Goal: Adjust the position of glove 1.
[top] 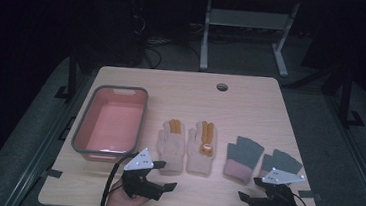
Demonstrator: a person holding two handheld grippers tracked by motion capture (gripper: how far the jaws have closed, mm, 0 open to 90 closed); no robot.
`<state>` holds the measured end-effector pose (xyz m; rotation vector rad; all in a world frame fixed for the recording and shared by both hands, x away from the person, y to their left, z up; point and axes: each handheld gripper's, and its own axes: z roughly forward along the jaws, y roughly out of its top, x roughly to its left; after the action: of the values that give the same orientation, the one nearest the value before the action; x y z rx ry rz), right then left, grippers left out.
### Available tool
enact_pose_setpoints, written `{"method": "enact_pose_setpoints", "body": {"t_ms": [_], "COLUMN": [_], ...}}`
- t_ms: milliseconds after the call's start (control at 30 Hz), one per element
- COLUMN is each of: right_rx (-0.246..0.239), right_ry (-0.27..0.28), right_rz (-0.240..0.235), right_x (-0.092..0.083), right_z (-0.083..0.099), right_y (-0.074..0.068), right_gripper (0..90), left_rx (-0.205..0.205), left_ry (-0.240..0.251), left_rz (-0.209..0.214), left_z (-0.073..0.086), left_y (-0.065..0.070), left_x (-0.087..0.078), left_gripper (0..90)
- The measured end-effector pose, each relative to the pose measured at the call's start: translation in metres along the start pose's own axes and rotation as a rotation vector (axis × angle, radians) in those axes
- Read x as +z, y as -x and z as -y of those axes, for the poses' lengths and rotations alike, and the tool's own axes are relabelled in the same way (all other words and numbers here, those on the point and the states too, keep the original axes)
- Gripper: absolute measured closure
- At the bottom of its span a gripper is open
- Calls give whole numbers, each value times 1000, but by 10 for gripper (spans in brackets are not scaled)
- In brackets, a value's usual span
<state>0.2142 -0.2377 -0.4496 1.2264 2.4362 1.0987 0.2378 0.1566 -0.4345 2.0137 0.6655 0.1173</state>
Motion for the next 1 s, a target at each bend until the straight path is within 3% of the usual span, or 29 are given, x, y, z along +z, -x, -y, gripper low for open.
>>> {"method": "enact_pose_setpoints", "body": {"t_ms": [533, 1000], "right_rx": [-10, -81], "right_ry": [1, -60], "right_rz": [-13, -46], "right_x": [-2, 9], "right_z": [-9, -52], "right_y": [2, -4], "right_gripper": [214, 208], "left_rx": [-24, -29], "left_ry": [17, 37], "left_rz": [-7, -19], "left_z": [2, 2], "left_y": [-2, -2], "left_x": [-6, -8], "left_gripper": [200, 201]}}
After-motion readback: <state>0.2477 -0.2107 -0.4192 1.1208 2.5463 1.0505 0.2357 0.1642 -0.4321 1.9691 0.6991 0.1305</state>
